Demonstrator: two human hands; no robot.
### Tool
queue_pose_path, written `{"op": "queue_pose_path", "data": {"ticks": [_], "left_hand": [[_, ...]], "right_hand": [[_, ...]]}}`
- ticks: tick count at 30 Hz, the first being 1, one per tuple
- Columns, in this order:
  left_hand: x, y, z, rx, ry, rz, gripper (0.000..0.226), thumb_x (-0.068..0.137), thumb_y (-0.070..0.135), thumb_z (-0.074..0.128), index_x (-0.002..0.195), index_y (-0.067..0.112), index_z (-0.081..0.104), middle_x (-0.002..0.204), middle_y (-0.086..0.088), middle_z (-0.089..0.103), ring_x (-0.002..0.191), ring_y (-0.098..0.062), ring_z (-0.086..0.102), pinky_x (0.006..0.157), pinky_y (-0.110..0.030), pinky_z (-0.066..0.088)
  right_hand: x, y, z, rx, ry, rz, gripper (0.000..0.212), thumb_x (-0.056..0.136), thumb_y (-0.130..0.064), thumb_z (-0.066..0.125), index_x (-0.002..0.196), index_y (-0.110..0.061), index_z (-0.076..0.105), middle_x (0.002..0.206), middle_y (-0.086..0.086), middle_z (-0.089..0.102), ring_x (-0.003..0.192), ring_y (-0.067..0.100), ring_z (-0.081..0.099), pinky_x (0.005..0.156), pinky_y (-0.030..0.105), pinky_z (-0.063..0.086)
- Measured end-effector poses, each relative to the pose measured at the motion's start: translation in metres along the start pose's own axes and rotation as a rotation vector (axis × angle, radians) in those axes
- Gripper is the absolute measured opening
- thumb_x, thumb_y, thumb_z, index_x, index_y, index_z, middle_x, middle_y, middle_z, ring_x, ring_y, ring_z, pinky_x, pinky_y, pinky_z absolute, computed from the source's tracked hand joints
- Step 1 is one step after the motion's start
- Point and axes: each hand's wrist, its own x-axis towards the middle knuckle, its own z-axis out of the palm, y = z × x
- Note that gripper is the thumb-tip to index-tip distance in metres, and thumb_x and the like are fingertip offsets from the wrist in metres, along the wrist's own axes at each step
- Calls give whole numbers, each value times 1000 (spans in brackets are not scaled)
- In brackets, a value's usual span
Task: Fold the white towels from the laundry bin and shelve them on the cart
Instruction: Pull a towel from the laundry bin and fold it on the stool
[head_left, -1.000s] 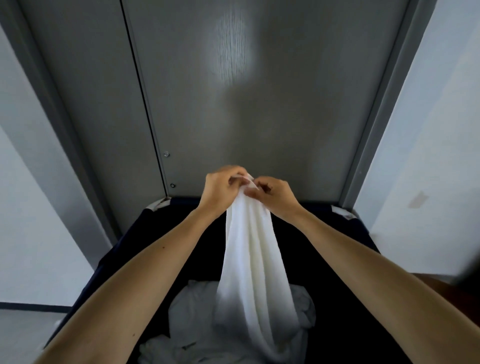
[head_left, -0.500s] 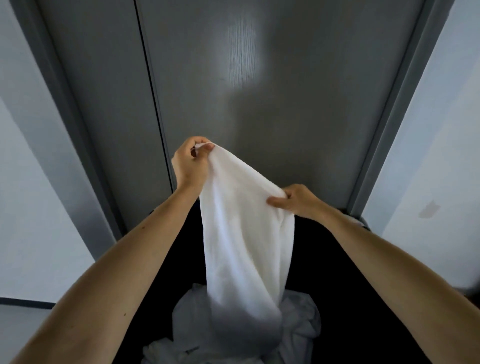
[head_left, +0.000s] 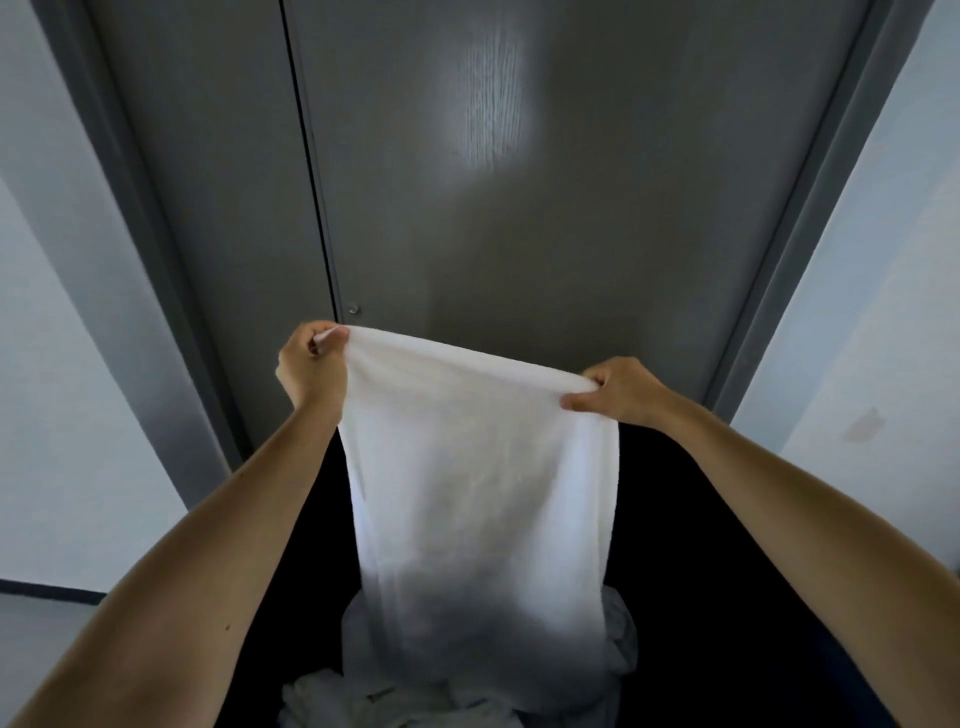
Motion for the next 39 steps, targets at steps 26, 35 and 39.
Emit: {"op": "queue_pose_path", "data": {"ticks": [26,35,39], "left_hand": [[-52,58,81,-675,-602,-723,13,90,0,56,77,0,56,78,-13,59,68,-18,60,46,-24,54],[-61,128,66,-1130,-632,-529,22,91,-8,48,87,12,55,70,-4,50,60,-9,55,53,-20,54],[-64,139,53,-1146,-660,-442,18,91,-6,51,80,6,60,80,-7,57,73,-15,60,53,-20,54]], "right_hand": [[-18,-61,62,311,225,-152,45,75,-33,75,101,-22,39,102,-8,52,80,11,55,74,23,45],[-20,-64,65,39,436,-69,35,86,-47,59,102,-16,56,130,0,32,114,22,37,85,39,47],[-22,-76,67,-87,485,-147,46,89,-42,54,130,-26,41,130,5,28,113,24,36,88,41,43]]}}
